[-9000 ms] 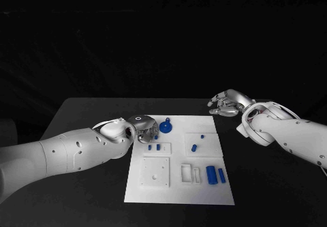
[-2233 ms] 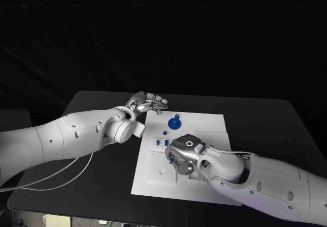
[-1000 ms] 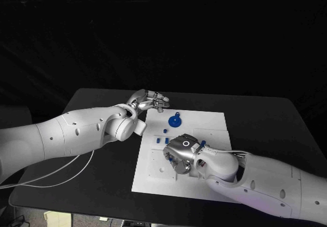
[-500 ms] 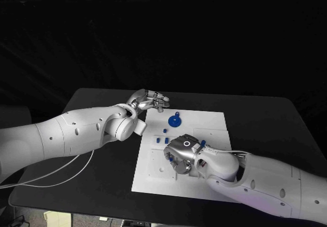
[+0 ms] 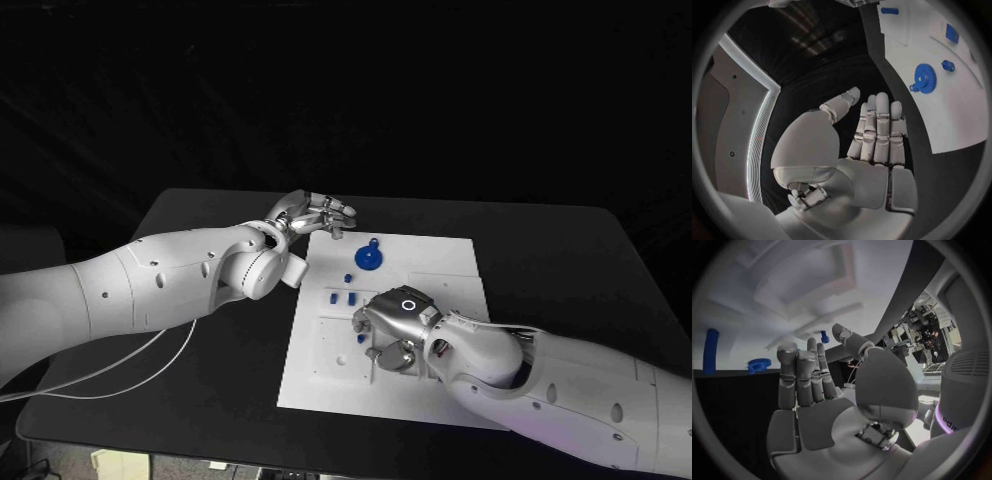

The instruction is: Assemble the parts on the task board

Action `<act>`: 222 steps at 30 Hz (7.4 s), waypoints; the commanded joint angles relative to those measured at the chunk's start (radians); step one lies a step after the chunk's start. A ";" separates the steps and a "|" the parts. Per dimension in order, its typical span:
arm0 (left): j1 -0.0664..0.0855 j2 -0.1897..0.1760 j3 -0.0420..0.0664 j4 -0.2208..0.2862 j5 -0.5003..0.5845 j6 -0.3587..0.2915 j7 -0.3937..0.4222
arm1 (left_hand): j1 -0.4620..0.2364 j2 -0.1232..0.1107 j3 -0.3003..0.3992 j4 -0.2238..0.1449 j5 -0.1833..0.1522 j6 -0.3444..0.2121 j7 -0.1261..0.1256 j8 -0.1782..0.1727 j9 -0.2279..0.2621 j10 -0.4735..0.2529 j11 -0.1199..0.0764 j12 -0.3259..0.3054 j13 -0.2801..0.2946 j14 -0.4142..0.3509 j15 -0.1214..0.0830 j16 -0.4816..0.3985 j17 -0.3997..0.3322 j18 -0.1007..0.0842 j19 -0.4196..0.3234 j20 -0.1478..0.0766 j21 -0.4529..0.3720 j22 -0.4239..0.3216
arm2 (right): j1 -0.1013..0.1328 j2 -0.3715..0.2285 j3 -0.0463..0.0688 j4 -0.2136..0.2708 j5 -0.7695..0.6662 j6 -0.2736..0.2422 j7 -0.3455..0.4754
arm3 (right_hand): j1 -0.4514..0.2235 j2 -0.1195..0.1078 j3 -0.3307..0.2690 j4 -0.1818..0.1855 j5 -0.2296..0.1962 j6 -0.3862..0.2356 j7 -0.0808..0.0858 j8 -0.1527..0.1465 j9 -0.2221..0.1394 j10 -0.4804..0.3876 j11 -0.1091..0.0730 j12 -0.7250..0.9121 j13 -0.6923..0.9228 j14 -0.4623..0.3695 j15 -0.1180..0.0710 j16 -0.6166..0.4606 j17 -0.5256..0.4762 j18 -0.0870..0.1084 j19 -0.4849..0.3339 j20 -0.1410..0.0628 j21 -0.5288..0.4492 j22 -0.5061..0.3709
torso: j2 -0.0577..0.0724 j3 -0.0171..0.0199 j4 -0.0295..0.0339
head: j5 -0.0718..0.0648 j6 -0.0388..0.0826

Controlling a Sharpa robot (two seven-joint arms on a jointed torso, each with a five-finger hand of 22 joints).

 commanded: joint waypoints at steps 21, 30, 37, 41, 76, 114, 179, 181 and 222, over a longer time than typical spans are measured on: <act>0.002 -0.001 0.001 -0.004 0.005 0.017 0.006 | -0.009 -0.001 -0.006 0.000 -0.006 -0.006 0.002 0.001 0.000 -0.003 0.004 -0.005 0.000 0.000 0.007 -0.006 0.003 -0.004 -0.006 -0.003 -0.004 0.002 | 0.093 -0.227 0.118 0.054 0.217 0.153 0.038 | 0.020 0.008 -0.017 0.019 0.043 -0.017 0.009 0.004 -0.002 0.015 -0.005 0.002 -0.007 0.024 -0.003 0.006 -0.010 0.086 0.031 -0.007 -0.006 0.007 | -0.001 0.0000 -0.0024 | -0.016 0.020; 0.002 0.002 0.001 -0.004 0.005 0.018 0.006 | -0.009 -0.001 -0.006 0.000 -0.006 -0.006 0.002 0.001 0.000 -0.003 0.004 -0.005 0.000 0.000 0.006 -0.006 0.004 -0.004 -0.006 -0.003 -0.005 0.002 | 0.092 -0.205 0.110 0.009 0.131 0.195 0.021 | 0.014 0.005 -0.058 0.007 0.003 -0.041 -0.004 -0.004 -0.009 -0.020 0.009 -0.016 -0.024 0.019 0.011 0.004 -0.016 0.086 0.026 -0.003 -0.016 0.006 | 0.001 0.0025 0.0009 | -0.017 0.021; 0.002 0.002 0.001 -0.005 0.005 0.018 0.005 | -0.009 -0.001 -0.006 0.000 -0.006 -0.007 0.002 0.001 0.000 -0.003 0.004 -0.005 0.000 0.001 0.006 -0.006 0.004 -0.004 -0.005 -0.003 -0.005 0.003 | 0.085 -0.190 0.096 -0.014 0.114 0.213 0.010 | 0.022 0.008 -0.063 0.006 -0.002 -0.046 -0.010 -0.003 -0.010 -0.027 0.012 -0.013 -0.034 0.018 0.014 0.004 -0.019 0.086 0.024 0.000 -0.021 0.006 | 0.001 0.0004 0.0007 | -0.017 0.020; 0.002 0.002 0.001 -0.006 0.005 0.017 0.005 | -0.009 -0.001 -0.006 0.000 -0.006 -0.007 0.002 0.001 0.000 -0.003 0.004 -0.005 0.001 0.001 0.006 -0.006 0.004 -0.004 -0.005 -0.003 -0.005 0.003 | 0.083 -0.187 0.089 -0.015 0.111 0.221 0.010 | 0.041 0.009 -0.037 0.016 -0.001 -0.039 -0.005 0.002 -0.010 -0.012 0.008 -0.005 -0.035 0.020 0.010 0.005 -0.021 0.086 0.028 0.002 -0.023 0.005 | 0.001 0.0001 0.0014 | -0.018 0.019; 0.002 0.001 0.001 -0.007 0.005 0.020 0.004 | -0.011 0.001 -0.008 0.003 -0.006 -0.007 0.003 0.002 0.000 -0.003 0.004 -0.005 0.001 0.001 0.006 -0.008 0.007 -0.004 -0.004 -0.003 -0.006 0.004 | 0.072 -0.164 0.081 -0.007 0.050 0.140 -0.020 | 0.081 0.079 0.139 0.087 -0.009 0.096 -0.042 0.081 0.020 0.154 -0.057 0.081 0.012 0.023 -0.053 0.014 -0.022 0.086 0.033 -0.010 -0.009 0.021 | 0.001 0.0000 0.0009 | -0.019 0.014; 0.002 0.012 0.001 -0.025 0.005 0.015 0.010 | -0.010 0.003 -0.008 0.005 -0.006 -0.008 0.003 0.002 0.000 -0.004 0.004 -0.005 0.001 0.002 0.006 -0.009 0.009 -0.003 -0.004 -0.003 -0.007 0.005 | 0.022 -0.029 0.110 0.124 0.076 0.073 0.015 | 0.082 0.079 0.156 0.080 -0.009 0.108 -0.048 0.088 0.026 0.160 -0.063 0.086 0.025 0.024 -0.059 0.011 -0.024 0.086 0.034 -0.014 -0.004 0.020 | 0.001 -0.0002 0.0014 | -0.014 0.021; 0.002 0.016 0.001 -0.026 0.005 0.019 0.006 | -0.010 0.004 -0.010 0.007 -0.006 -0.009 0.003 0.002 0.000 -0.005 0.004 -0.005 0.001 0.003 0.006 -0.013 0.014 -0.004 -0.002 -0.003 -0.010 0.008 | -0.009 0.041 0.028 0.065 0.031 0.117 0.013 | 0.076 0.086 0.156 0.068 -0.009 0.107 -0.048 0.087 0.028 0.159 -0.063 0.085 0.031 0.024 -0.058 0.009 -0.025 0.086 0.033 -0.016 -0.002 0.019 | 0.000 -0.0006 0.0007 | 0.026 -0.005; 0.002 0.016 0.001 -0.025 0.005 0.019 0.007 | -0.010 0.004 -0.010 0.008 -0.006 -0.009 0.003 0.002 0.000 -0.005 0.004 -0.005 0.001 0.003 0.006 -0.013 0.014 -0.004 -0.002 -0.003 -0.010 0.008 | -0.009 0.040 0.028 0.066 0.031 0.116 0.013 | 0.076 0.086 0.156 0.067 -0.009 0.107 -0.048 0.087 0.028 0.159 -0.063 0.085 0.031 0.024 -0.059 0.009 -0.025 0.086 0.032 -0.016 -0.002 0.019 | 0.000 -0.0005 0.0005 | 0.026 -0.005; 0.002 0.018 0.001 -0.025 0.005 0.019 0.006 | -0.010 0.004 -0.011 0.009 -0.006 -0.010 0.003 0.003 0.000 -0.005 0.004 -0.005 0.002 0.003 0.006 -0.015 0.017 -0.004 -0.002 -0.003 -0.012 0.009 | -0.009 0.087 0.004 0.048 -0.030 0.193 -0.020 | 0.071 0.086 0.158 0.062 -0.009 0.107 -0.048 0.087 0.030 0.159 -0.063 0.084 0.034 0.023 -0.059 0.008 -0.025 0.086 0.030 -0.016 -0.002 0.019 | 0.000 -0.0010 0.0009 | 0.025 -0.011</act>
